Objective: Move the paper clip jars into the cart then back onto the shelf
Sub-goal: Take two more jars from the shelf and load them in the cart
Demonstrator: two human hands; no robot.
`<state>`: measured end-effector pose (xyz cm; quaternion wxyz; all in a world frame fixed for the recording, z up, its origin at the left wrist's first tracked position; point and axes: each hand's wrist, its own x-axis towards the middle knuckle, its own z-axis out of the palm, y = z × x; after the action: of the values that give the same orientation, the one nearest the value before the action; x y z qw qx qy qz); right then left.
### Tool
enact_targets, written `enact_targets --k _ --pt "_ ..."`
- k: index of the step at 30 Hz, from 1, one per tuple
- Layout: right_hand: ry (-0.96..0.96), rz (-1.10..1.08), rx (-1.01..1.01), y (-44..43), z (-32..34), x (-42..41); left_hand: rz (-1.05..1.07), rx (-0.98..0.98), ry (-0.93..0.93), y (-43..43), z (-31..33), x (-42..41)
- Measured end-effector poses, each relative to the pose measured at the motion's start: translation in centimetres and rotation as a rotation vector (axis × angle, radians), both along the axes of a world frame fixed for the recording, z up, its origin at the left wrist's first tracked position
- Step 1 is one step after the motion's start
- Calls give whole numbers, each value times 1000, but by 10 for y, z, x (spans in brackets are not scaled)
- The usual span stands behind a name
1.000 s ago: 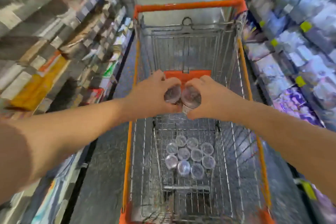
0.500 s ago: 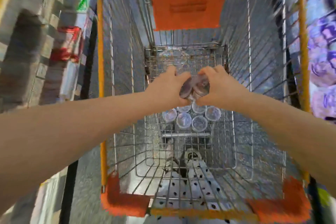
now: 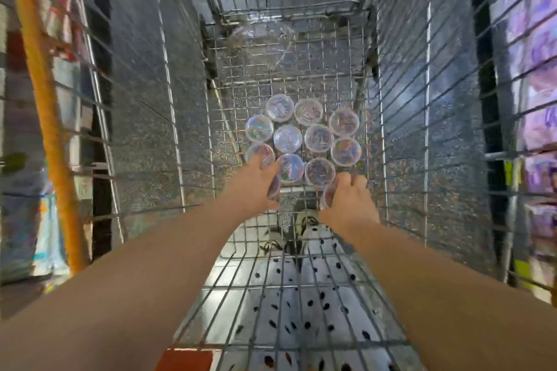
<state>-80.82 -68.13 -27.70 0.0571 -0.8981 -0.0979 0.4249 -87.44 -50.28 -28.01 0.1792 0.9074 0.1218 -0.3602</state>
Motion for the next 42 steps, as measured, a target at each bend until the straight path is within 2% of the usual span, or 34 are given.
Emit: enact_targets --k 6,10,14,18,23,28,35,42 --pt "-12 -169 13 7 -28 -10 48 6 -53 -14 -20 -12" --pt "-10 -248 64 8 -34 -16 117 -71 -83 -21 -30 -20" --pt "-41 -238 101 10 -29 -17 126 -97 -100 -21 -27 -19" --pt "-82 -161 45 19 -3 -7 86 -60 -97 -16 -6 -10" --pt "-105 -102 153 32 38 4 25 -42 -125 -6 26 -2" --pt "-105 -18 259 40 94 18 -32 -67 -157 -1 81 16" --pt "-232 159 457 44 202 27 -38 -68 -399 5 189 24" --pt "-456 309 719 43 318 25 -45 -31 -689 14 312 15"
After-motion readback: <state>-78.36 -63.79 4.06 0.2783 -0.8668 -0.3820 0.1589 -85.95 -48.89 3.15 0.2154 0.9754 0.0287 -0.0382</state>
